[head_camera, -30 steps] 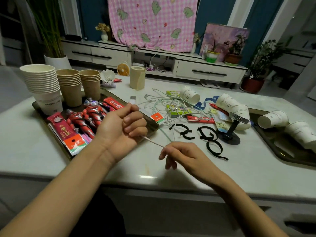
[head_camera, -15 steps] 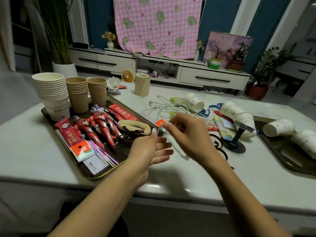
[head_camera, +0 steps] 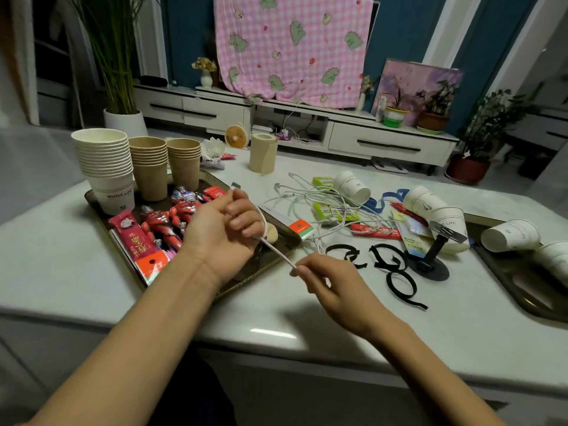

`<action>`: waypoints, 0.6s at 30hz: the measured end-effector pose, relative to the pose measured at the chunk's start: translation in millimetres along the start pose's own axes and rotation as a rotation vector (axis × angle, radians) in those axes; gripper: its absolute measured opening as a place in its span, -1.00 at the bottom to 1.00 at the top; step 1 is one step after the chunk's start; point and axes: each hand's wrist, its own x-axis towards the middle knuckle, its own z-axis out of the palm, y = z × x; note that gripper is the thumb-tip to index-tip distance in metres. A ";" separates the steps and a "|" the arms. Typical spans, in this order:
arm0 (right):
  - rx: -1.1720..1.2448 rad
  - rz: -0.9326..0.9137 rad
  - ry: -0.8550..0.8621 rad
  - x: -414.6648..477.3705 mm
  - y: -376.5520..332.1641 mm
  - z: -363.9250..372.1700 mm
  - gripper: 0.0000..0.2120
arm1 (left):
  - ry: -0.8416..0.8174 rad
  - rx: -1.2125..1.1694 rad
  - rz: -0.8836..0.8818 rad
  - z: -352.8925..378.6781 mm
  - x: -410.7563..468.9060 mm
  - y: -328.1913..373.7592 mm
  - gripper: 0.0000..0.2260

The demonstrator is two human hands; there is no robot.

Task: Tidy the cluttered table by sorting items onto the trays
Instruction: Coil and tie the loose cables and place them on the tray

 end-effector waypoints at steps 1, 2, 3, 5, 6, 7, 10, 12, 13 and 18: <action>-0.023 0.023 -0.031 3.1 8.2 -5.1 -0.81 | -0.047 0.004 -0.005 0.6 -2.5 4.3 -0.72; -0.049 0.045 -0.048 7.4 15.4 -10.1 -0.82 | -0.092 0.019 -0.013 1.9 -5.0 7.9 -0.75; -0.068 0.067 -0.046 12.7 21.9 -15.9 -0.83 | -0.135 0.053 -0.022 3.7 -7.5 10.4 -0.78; -0.086 0.092 -0.020 25.8 29.1 -28.2 -0.82 | -0.203 0.156 -0.071 7.9 -11.1 11.4 -0.81; -0.097 0.094 -0.016 34.5 29.9 -34.6 -0.81 | -0.231 0.211 -0.115 10.3 -12.3 9.2 -0.81; -0.110 0.099 -0.015 43.2 29.1 -40.5 -0.80 | -0.244 0.267 -0.162 11.8 -12.8 4.3 -0.82; -0.141 0.087 0.021 67.6 18.0 -52.7 -0.78 | -0.160 0.514 -0.179 9.5 -7.1 -17.9 -0.80; -0.157 0.075 0.085 75.6 5.6 -54.2 -0.79 | -0.031 0.722 -0.071 3.1 0.1 -32.6 -0.74; -0.154 0.072 0.120 75.9 -0.9 -53.1 -0.79 | 0.033 0.792 -0.032 -0.1 3.4 -38.2 -0.72; -0.271 -0.089 0.227 49.1 -36.3 -21.5 -0.83 | 0.204 0.675 0.074 -2.6 11.4 -48.8 -0.66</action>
